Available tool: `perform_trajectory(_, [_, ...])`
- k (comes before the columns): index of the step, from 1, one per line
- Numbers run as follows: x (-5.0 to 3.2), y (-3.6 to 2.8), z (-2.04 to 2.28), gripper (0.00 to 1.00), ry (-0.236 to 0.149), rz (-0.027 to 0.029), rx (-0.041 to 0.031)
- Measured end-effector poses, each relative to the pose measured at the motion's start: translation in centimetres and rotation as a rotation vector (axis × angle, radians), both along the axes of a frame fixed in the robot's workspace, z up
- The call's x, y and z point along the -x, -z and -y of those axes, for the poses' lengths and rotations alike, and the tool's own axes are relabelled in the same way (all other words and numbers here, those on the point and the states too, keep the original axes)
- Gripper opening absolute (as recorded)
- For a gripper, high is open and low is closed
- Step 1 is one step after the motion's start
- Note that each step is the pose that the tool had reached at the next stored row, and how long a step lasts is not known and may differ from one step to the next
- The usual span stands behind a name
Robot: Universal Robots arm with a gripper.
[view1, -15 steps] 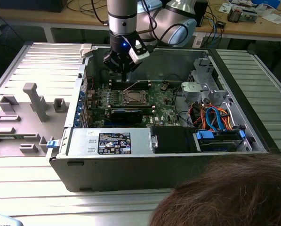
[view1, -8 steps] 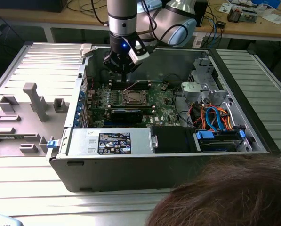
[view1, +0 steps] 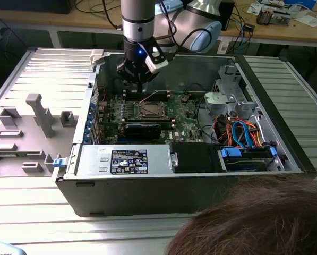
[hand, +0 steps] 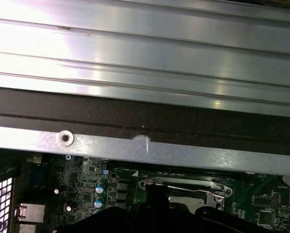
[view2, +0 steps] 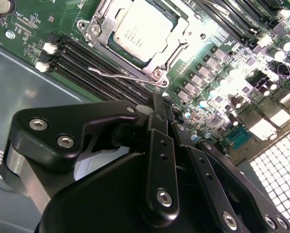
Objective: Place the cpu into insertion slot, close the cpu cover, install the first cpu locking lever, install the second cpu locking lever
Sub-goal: 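Install the first cpu locking lever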
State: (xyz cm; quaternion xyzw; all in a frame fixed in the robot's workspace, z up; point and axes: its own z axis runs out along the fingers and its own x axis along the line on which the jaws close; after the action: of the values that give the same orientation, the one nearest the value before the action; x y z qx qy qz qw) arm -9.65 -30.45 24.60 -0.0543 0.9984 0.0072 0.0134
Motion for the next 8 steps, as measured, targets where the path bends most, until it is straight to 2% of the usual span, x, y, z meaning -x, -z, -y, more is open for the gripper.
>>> perform_trajectory(8, [0.0, 0.27, 0.0, 0.11, 0.0, 0.0001, -0.0002])
